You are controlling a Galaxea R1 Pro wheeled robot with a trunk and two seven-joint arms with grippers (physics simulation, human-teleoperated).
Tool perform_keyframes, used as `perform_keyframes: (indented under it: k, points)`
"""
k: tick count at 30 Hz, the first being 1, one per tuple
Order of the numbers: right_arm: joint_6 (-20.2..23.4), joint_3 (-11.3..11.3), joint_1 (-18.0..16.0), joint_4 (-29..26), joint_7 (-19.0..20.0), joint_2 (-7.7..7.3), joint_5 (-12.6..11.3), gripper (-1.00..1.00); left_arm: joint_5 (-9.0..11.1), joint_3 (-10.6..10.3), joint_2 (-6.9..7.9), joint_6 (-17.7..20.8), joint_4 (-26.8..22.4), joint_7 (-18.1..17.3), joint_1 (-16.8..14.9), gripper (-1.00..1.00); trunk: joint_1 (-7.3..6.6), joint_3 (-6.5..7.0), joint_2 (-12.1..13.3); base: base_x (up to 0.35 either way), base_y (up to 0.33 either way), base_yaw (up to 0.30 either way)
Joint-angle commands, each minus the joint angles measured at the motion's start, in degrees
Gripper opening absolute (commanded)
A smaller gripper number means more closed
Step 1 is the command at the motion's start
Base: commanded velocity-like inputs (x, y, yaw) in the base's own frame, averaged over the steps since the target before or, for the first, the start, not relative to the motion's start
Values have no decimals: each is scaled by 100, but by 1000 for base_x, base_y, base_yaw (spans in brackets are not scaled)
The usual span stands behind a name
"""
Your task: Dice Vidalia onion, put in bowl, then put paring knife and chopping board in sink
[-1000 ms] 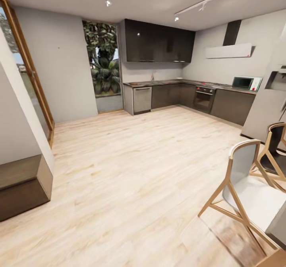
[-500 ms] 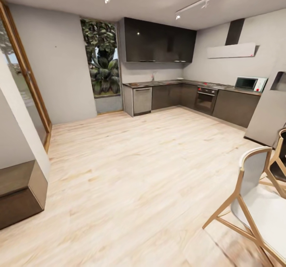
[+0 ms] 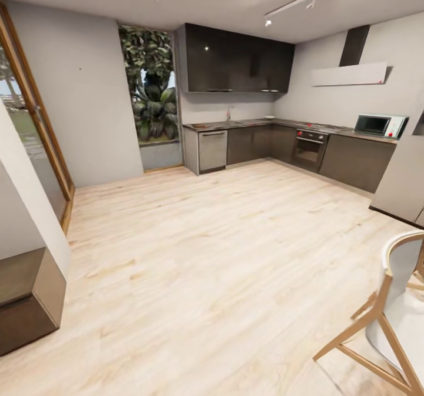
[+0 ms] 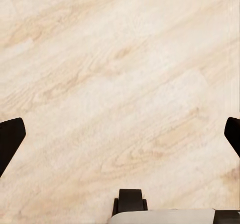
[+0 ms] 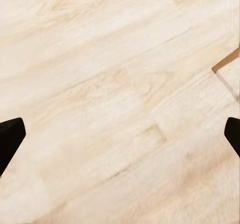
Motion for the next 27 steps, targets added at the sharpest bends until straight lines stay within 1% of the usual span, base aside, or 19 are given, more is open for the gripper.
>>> perform_keyframes:
  k: [1,27]
  points:
    - [-12,4,0,-2,-1,-1,4,100,3,2,0,-10,-5,2,1,100,3,-4,-2,276,167,0]
    - [-12,-19,0,-2,-7,-1,4,100,1,2,6,-10,-3,2,1,100,3,-4,-2,280,157,0]
